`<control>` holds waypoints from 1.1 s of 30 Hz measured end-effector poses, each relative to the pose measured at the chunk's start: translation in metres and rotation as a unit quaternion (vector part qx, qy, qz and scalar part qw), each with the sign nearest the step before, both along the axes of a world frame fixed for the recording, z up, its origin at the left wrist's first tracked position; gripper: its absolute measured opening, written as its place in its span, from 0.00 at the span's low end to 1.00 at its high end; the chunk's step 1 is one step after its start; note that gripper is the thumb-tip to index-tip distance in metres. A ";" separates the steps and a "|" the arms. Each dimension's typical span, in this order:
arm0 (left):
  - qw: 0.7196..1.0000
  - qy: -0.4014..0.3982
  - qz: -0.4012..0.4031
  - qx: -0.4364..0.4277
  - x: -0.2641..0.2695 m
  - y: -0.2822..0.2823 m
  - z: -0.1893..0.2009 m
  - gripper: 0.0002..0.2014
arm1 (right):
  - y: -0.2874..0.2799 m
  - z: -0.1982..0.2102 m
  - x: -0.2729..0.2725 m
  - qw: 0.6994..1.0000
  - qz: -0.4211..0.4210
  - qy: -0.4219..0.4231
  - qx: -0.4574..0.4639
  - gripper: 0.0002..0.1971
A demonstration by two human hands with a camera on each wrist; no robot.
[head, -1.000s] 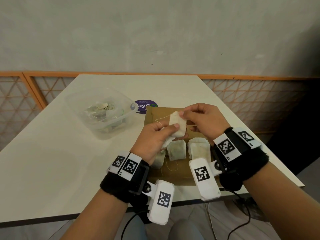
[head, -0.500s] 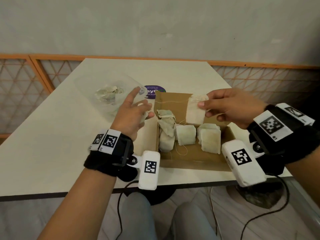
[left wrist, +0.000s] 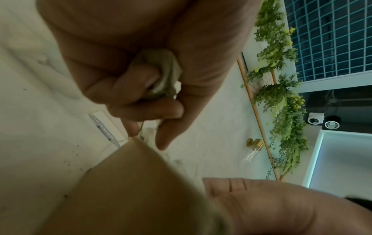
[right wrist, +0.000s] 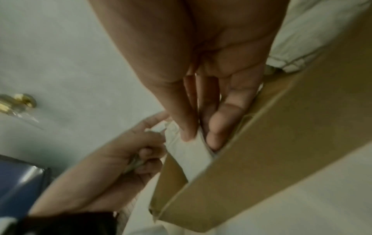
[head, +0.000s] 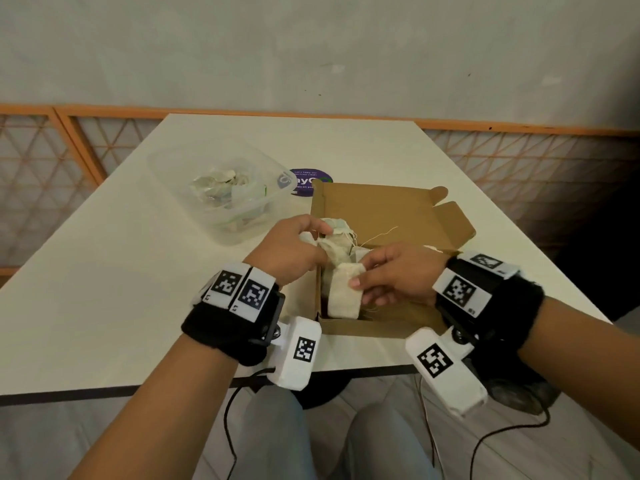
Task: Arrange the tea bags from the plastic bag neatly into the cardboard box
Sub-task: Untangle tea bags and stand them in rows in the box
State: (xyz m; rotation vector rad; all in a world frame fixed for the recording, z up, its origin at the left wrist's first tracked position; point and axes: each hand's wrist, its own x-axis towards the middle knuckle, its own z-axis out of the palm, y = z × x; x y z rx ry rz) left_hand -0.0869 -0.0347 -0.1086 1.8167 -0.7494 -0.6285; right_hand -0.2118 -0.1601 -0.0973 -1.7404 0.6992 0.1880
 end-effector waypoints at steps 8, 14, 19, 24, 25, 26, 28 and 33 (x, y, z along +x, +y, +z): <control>0.999 0.041 -0.007 0.028 0.001 -0.002 -0.003 0.19 | 0.004 0.008 0.014 0.990 0.114 0.087 0.001 0.05; 0.998 0.067 -0.005 -0.002 -0.001 0.001 -0.004 0.23 | 0.009 -0.008 0.019 0.999 -0.011 0.030 -0.030 0.08; 0.997 0.073 0.022 -0.020 0.003 0.005 -0.004 0.20 | 0.017 -0.003 0.018 0.995 0.013 0.051 -0.079 0.09; 0.991 0.092 0.078 -0.062 0.012 0.009 -0.003 0.15 | 0.010 0.026 0.009 0.952 0.065 -0.018 -0.297 0.09; 0.988 0.099 0.091 -0.076 0.014 0.010 -0.003 0.14 | 0.010 0.028 0.009 0.940 0.082 -0.030 -0.330 0.08; 0.985 0.103 0.103 -0.088 0.016 0.010 -0.002 0.13 | 0.011 0.027 0.010 0.931 0.100 -0.031 -0.349 0.08; 0.983 0.099 0.115 -0.105 0.017 0.010 0.000 0.12 | 0.015 0.021 0.015 0.924 0.137 -0.018 -0.357 0.10; 0.982 0.076 0.107 -0.135 0.016 0.011 0.007 0.13 | 0.007 0.028 0.018 0.933 0.096 -0.064 -0.342 0.13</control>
